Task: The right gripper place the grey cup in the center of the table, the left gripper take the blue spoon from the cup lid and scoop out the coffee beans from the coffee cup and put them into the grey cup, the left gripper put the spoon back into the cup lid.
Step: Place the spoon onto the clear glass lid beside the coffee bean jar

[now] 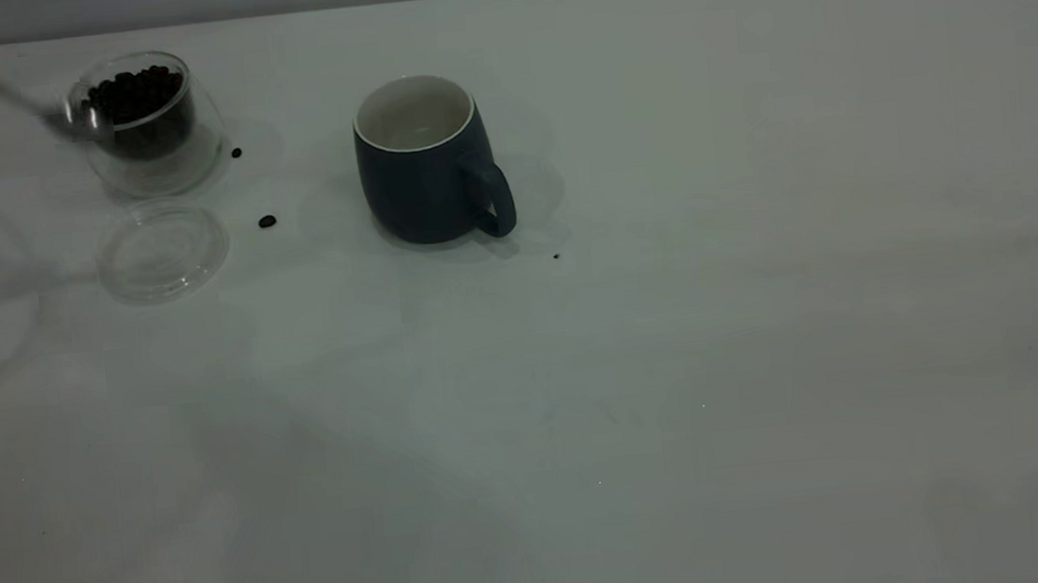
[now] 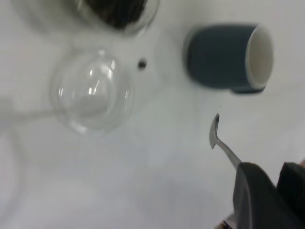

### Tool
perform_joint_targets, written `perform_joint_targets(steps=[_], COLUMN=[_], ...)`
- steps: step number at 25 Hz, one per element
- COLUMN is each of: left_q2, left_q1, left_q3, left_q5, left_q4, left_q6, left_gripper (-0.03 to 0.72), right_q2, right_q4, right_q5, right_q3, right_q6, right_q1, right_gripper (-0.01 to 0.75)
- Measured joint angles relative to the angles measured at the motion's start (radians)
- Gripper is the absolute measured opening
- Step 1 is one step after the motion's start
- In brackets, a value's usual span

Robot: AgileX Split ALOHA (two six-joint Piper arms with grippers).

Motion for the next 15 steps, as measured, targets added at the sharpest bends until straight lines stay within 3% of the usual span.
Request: perform_joint_targets(steps=[5, 15], left_q2=[0.098, 0.229], left_q1=[0.028, 0.030], left_q3=[0.032, 0.032], left_q5=[-0.011, -0.179], left_q4=[-0.014, -0.134], left_q6=[0.037, 0.194], left_gripper=[0.129, 0.128], right_q2=[0.000, 0.000], right_q4=[0.000, 0.000], right_q5=[0.000, 0.000], right_q3=[0.000, 0.000], right_q6=[0.000, 0.000], right_q1=[0.000, 0.000], right_gripper=[0.402, 0.402])
